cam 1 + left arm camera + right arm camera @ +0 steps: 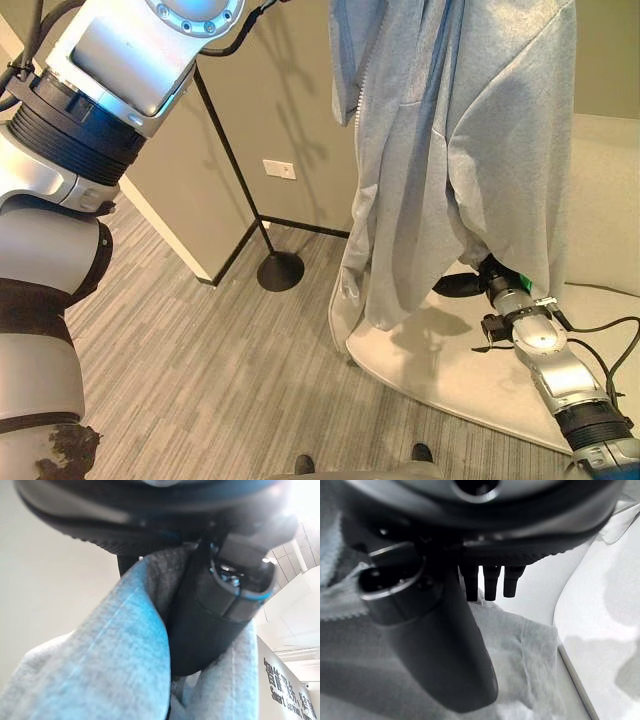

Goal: Hang the clothes on the sofa on the clothes rack.

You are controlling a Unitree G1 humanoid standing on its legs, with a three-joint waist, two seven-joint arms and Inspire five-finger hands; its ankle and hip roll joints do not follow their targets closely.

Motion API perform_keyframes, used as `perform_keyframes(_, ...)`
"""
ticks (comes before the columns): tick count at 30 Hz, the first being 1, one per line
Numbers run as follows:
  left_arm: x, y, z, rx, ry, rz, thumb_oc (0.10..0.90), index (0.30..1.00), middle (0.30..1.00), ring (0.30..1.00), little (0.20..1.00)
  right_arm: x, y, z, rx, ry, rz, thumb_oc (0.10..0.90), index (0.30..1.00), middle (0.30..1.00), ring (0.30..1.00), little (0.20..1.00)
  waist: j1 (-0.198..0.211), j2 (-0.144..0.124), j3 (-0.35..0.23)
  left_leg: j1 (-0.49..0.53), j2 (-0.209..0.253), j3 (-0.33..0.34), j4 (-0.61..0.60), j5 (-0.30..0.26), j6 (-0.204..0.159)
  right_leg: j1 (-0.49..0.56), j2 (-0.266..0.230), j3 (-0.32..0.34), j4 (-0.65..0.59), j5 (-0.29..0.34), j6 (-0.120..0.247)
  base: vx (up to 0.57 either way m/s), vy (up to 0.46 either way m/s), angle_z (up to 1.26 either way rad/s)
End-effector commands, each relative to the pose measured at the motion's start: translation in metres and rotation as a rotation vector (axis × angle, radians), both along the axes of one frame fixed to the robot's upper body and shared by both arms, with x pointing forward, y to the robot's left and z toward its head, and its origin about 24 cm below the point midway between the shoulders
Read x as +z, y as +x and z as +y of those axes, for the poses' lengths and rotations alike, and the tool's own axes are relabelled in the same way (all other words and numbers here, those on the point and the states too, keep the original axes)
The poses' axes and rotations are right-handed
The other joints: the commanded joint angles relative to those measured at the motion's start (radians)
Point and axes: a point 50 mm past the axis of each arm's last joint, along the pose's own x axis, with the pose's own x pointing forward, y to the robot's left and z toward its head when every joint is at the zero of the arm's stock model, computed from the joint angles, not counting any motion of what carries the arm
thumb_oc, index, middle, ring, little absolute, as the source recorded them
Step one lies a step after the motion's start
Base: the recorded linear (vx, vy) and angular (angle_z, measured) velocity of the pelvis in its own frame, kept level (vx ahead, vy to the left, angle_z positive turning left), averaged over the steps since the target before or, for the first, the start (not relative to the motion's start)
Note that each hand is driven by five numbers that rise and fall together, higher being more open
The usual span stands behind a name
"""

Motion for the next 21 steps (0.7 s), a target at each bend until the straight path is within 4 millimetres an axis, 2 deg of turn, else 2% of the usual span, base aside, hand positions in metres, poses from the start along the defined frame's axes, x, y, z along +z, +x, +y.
perform_keyframes(1,0.073,-0.037,0.016,0.009,-0.182,-0.192,0.4,0.3,0.3,0.3,0.3,0.05,0.024,0.015,0.052,0.015,-0.255,0.8,0.9,0.9,0.9,0.9,0.041,-0.033,-0.07,0.057,-0.006,-0.006,0.007,-0.146,0.015,0.095,0.044,-0.034,0.012,-0.113,0.01,0.0,0.001,-0.04)
perform_keyframes(5,0.076,-0.038,0.011,0.013,-0.187,-0.199,0.4,0.3,0.3,0.3,0.3,0.051,0.038,0.016,-0.033,-0.075,-0.273,0.8,0.9,0.9,0.9,0.9,0.047,-0.026,-0.068,0.06,-0.007,-0.006,0.007,-0.148,0.018,0.1,0.044,-0.033,0.01,-0.115,0.011,0.0,0.002,-0.02)
perform_keyframes(7,0.077,-0.038,0.01,0.014,-0.189,-0.202,0.4,0.3,0.3,0.3,0.3,0.052,0.039,0.017,-0.039,-0.092,-0.28,0.8,0.9,0.9,0.9,0.9,0.047,-0.026,-0.066,0.06,-0.008,-0.007,0.007,-0.148,0.018,0.1,0.043,-0.033,0.01,-0.115,0.011,0.0,0.0,0.0)
perform_keyframes(8,0.078,-0.04,0.007,0.013,-0.188,-0.212,0.4,0.3,0.3,0.3,0.3,0.054,0.038,0.012,-0.072,-0.21,-0.283,0.8,0.9,0.9,0.9,0.9,0.048,-0.024,-0.065,0.061,-0.011,-0.008,0.007,-0.15,0.021,0.102,0.04,-0.037,0.012,-0.116,0.011,0.0,0.0,0.0)
perform_keyframes(11,0.078,-0.039,0.005,0.024,-0.19,-0.214,0.4,0.3,0.3,0.3,0.3,0.06,0.032,0.001,-0.126,-0.303,-0.315,0.8,0.9,0.9,0.9,0.9,0.041,-0.022,-0.062,0.06,-0.015,-0.011,0.007,-0.151,0.023,0.104,0.037,-0.041,0.012,-0.116,0.012,0.0,0.0,0.0)
perform_keyframes(14,0.076,-0.039,0.002,0.011,-0.199,-0.215,0.4,0.3,0.3,0.3,0.3,0.064,0.025,-0.005,-0.172,-0.287,-0.345,0.8,0.9,0.9,0.9,0.9,0.036,-0.023,-0.059,0.057,-0.018,-0.014,0.007,-0.151,0.026,0.103,0.033,-0.044,0.013,-0.116,0.014,0.0,0.003,0.04)
perform_keyframes(21,0.071,-0.033,0.003,0.015,-0.195,-0.198,0.4,0.3,0.3,0.3,0.3,0.049,0.026,0.003,-0.129,-0.223,-0.292,0.8,0.9,0.9,0.9,0.9,0.036,-0.026,-0.06,0.063,-0.021,-0.011,0.007,-0.157,0.031,0.105,0.031,-0.039,0.012,-0.114,0.014,0.0,0.0,0.0)
